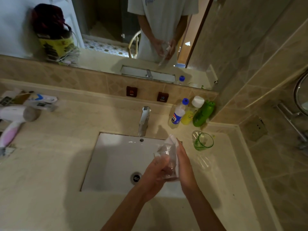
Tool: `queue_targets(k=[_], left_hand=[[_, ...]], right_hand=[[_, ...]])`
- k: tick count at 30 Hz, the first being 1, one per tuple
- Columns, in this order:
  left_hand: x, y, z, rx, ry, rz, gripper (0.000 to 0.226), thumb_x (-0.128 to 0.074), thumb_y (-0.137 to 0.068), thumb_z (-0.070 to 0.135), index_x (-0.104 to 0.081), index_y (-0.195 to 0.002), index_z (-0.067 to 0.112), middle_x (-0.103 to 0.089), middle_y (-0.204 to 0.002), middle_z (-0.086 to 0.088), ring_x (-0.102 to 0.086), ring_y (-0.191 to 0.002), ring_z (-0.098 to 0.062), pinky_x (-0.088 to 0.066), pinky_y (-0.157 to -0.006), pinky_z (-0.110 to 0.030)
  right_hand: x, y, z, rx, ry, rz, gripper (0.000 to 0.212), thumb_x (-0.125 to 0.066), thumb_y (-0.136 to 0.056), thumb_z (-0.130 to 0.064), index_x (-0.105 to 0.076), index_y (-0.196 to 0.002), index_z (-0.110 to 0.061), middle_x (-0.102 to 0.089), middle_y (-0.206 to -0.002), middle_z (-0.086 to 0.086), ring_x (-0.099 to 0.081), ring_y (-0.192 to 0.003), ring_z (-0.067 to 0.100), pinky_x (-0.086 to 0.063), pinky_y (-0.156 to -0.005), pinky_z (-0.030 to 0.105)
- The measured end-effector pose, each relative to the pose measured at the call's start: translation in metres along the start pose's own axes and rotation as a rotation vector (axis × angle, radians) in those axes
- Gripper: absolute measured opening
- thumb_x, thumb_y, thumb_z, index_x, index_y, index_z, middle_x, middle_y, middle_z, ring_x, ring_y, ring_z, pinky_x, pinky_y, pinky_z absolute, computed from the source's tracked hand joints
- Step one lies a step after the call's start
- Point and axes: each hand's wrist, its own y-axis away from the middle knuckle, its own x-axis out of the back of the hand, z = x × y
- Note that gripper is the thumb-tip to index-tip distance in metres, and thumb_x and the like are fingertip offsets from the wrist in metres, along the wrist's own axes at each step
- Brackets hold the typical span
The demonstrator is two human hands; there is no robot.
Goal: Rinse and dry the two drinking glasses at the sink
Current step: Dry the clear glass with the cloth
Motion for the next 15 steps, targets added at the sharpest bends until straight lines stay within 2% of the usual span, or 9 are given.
queue_targets(k=[2, 3, 5, 6, 8, 9, 10, 12, 15], left_hand=[[0.003, 0.003, -0.002, 0.014, 0.047, -0.011, 0.05, -0.054, -0.103, 0.04, -0.057, -0.133, 0.0, -0.057, -0.103, -0.016, -0.059, -0.095, -0.026, -0.053, -0.091, -0.047], [0.004, 0.003, -0.005, 0.008, 0.068, -0.008, 0.055, -0.055, -0.101, 0.041, -0.055, -0.138, 0.0, -0.058, -0.107, -0.017, -0.059, -0.099, -0.029, -0.052, -0.094, -0.049], [0.005, 0.003, -0.009, -0.017, 0.077, 0.066, 0.067, -0.066, -0.093, 0.048, -0.054, -0.141, 0.003, -0.057, -0.118, -0.023, -0.052, -0.109, -0.037, -0.047, -0.096, -0.051], [0.006, 0.003, -0.011, -0.03, 0.086, 0.111, 0.076, -0.072, -0.088, 0.052, -0.052, -0.143, 0.003, -0.056, -0.122, -0.023, -0.049, -0.111, -0.039, -0.046, -0.094, -0.051], [0.01, 0.001, -0.01, -0.024, 0.116, 0.196, 0.095, -0.082, -0.076, 0.061, -0.044, -0.144, 0.006, -0.057, -0.121, -0.024, -0.056, -0.103, -0.04, -0.054, -0.083, -0.045], [0.011, 0.001, -0.009, -0.002, 0.112, 0.231, 0.096, -0.083, -0.072, 0.064, -0.041, -0.141, 0.012, -0.06, -0.117, -0.023, -0.061, -0.097, -0.037, -0.057, -0.075, -0.041], [0.012, 0.001, -0.01, 0.007, 0.123, 0.242, 0.092, -0.082, -0.07, 0.065, -0.04, -0.138, 0.019, -0.062, -0.117, -0.02, -0.065, -0.094, -0.032, -0.059, -0.071, -0.038], [0.013, -0.001, -0.013, 0.036, 0.154, 0.26, 0.093, -0.086, -0.064, 0.062, -0.041, -0.137, 0.025, -0.062, -0.125, -0.018, -0.068, -0.105, -0.032, -0.062, -0.08, -0.045], [0.012, -0.003, -0.012, 0.012, 0.114, 0.28, 0.106, -0.092, -0.057, 0.065, -0.048, -0.14, 0.016, -0.057, -0.138, -0.026, -0.064, -0.123, -0.042, -0.055, -0.101, -0.061]], right_hand=[[0.002, 0.0, -0.001, -0.033, -0.022, -0.049, 0.041, -0.027, -0.104, -0.047, -0.048, -0.14, -0.045, -0.055, -0.139, -0.024, -0.05, -0.131, -0.001, -0.034, -0.115, 0.037], [0.001, 0.001, 0.001, -0.048, -0.02, -0.05, 0.041, -0.027, -0.105, -0.048, -0.047, -0.14, -0.045, -0.054, -0.141, -0.019, -0.05, -0.132, 0.004, -0.035, -0.116, 0.04], [-0.005, 0.005, 0.009, -0.061, -0.01, -0.043, 0.044, -0.028, -0.103, -0.053, -0.042, -0.144, -0.044, -0.05, -0.146, -0.016, -0.05, -0.133, 0.008, -0.039, -0.114, 0.047], [-0.01, 0.009, 0.012, -0.049, -0.003, -0.041, 0.045, -0.029, -0.103, -0.053, -0.039, -0.146, -0.043, -0.048, -0.147, -0.017, -0.049, -0.133, 0.008, -0.042, -0.112, 0.046], [-0.017, 0.019, 0.022, 0.022, 0.086, 0.002, 0.046, -0.033, -0.102, -0.047, -0.031, -0.148, -0.042, -0.048, -0.143, -0.023, -0.05, -0.131, 0.002, -0.046, -0.107, 0.027], [-0.022, 0.025, 0.025, 0.049, 0.143, 0.039, 0.044, -0.034, -0.103, -0.042, -0.028, -0.147, -0.042, -0.048, -0.138, -0.027, -0.05, -0.128, -0.005, -0.046, -0.101, 0.016], [-0.027, 0.031, 0.027, 0.078, 0.184, 0.075, 0.045, -0.035, -0.104, -0.04, -0.026, -0.148, -0.043, -0.048, -0.137, -0.028, -0.05, -0.125, -0.01, -0.046, -0.099, 0.014], [-0.036, 0.043, 0.032, 0.198, 0.365, 0.191, 0.055, -0.034, -0.102, -0.045, -0.02, -0.154, -0.035, -0.037, -0.153, -0.016, -0.04, -0.137, -0.005, -0.041, -0.111, 0.023], [-0.046, 0.05, 0.038, 0.412, 0.57, 0.316, 0.059, -0.034, -0.103, -0.034, -0.013, -0.156, -0.02, -0.021, -0.161, -0.005, -0.019, -0.149, 0.001, -0.02, -0.12, 0.017]])
